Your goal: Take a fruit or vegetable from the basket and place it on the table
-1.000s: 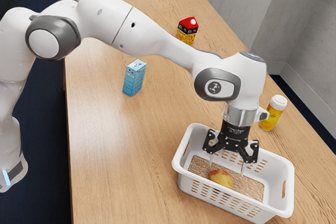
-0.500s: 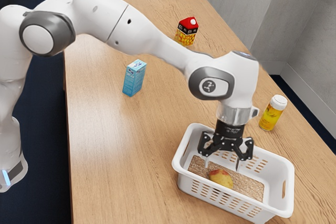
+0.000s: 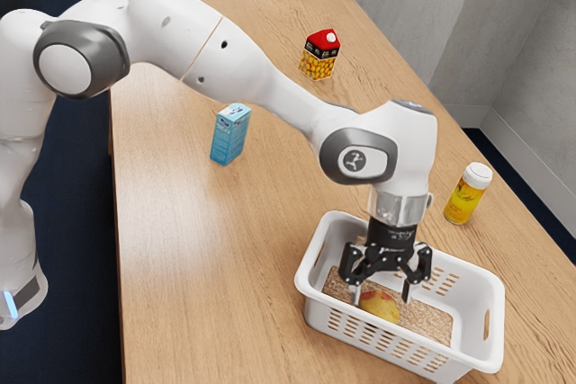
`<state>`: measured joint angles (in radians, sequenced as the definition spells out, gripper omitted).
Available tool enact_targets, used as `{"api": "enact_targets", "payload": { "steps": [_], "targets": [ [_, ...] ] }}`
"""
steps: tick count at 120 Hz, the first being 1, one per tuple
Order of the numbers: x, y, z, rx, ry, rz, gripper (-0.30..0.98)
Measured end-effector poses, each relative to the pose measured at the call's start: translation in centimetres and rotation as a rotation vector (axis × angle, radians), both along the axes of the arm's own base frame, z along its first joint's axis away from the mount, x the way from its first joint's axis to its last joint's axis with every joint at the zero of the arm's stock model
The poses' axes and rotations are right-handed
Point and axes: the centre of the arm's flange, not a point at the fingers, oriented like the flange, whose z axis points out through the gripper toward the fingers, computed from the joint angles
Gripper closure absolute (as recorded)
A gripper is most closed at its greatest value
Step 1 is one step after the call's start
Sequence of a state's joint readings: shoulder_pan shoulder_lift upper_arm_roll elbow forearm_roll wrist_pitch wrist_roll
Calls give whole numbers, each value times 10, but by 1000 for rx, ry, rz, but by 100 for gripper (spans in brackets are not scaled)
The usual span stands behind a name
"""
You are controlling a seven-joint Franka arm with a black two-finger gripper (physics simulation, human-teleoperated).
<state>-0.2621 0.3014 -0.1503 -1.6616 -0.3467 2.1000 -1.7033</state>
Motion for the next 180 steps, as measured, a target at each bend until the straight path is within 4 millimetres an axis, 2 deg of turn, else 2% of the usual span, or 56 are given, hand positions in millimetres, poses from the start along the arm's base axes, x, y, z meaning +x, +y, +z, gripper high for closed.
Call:
{"api": "enact_targets", "payload": {
  "steps": [17,68,136,180],
  "targets": [
    [4,7,-2,-4,10,41,0],
    [7,12,-13,-4,40,101,0],
    [22,26,-45,1,78,160,0],
    [25,22,-56,-4,79,171,0]
  ]
}}
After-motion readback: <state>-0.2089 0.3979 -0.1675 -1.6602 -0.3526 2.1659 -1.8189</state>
